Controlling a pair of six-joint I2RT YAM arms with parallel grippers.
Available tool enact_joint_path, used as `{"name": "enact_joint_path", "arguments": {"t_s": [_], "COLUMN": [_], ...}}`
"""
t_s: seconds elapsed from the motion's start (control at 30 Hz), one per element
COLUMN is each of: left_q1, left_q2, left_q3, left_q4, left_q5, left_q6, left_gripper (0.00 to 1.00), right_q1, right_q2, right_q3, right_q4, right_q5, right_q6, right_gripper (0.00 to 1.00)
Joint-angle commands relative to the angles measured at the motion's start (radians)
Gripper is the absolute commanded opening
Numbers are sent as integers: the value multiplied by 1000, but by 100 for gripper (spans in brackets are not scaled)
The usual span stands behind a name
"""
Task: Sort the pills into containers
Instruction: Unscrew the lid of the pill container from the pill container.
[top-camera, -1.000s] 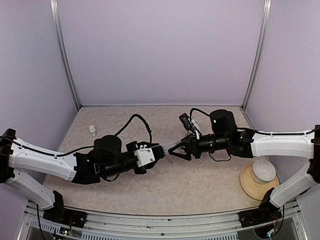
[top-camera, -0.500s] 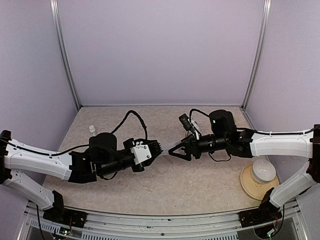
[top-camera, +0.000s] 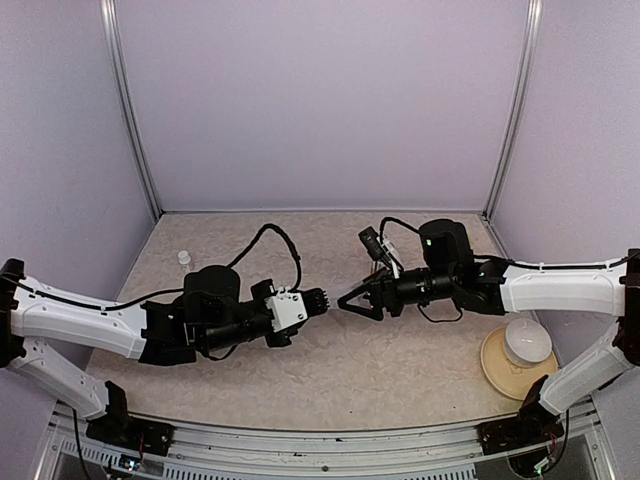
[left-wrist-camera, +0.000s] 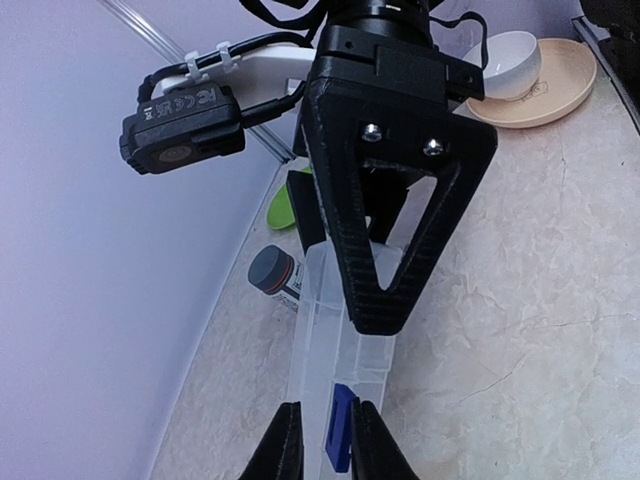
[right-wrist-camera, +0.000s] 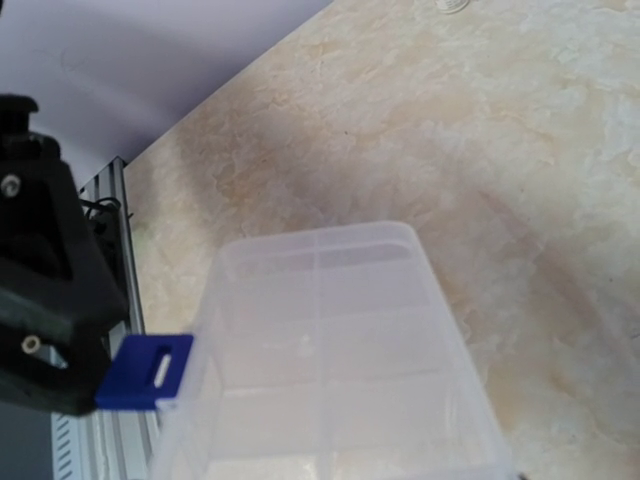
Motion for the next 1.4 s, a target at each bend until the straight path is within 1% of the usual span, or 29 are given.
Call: {"name": "enact_joint_path", "arguments": {"t_s": [0.0, 0.07, 0.27, 0.6, 0.77, 0.83, 0.9, 1.0, 1.07, 1.23, 1.37], "left_q1": [1, 1, 1, 1, 4, 9, 17, 27, 33, 47, 58], "left_q2": [6, 7, 14, 19, 9, 5, -5, -27, -41, -55, -58], "left_q3": [29, 31, 38, 50, 54, 56, 59, 60, 60, 70, 88], "left_q4": [-13, -15, -28, -67, -88, -90, -94, -98, -98, -125, -176], "left_q5": [-1, -1, 12, 38, 47, 46, 46, 53, 65, 92, 131], "left_q6": [-10, -9, -10, -13, -20, -30, -43, -56, -66, -84, -104], "left_gripper": [15, 11, 9, 7, 10, 14, 22, 28, 34, 39, 49], "right_q1": [-1, -1, -2, -2, -2, -1, -2, -1, -1, -1, -1], "right_q2": [-2, -2, -1, 10, 14, 17, 21, 25, 27, 34, 37], "right_q3": [2, 2, 3, 16, 27, 31, 33, 35, 35, 36, 29], "right_q4": [13, 13, 14, 9, 0, -5, -10, -23, -25, -24, -19], "right_q5": [-44, -49, -57, -67, -64, -62, -59, -56, -56, -67, -78], "right_q6": [-5, -6, -7, -16, -23, -28, -36, -56, -68, -92, -138], "right_gripper": [20, 20, 20, 20, 20, 20, 20, 20, 20, 20, 20]}}
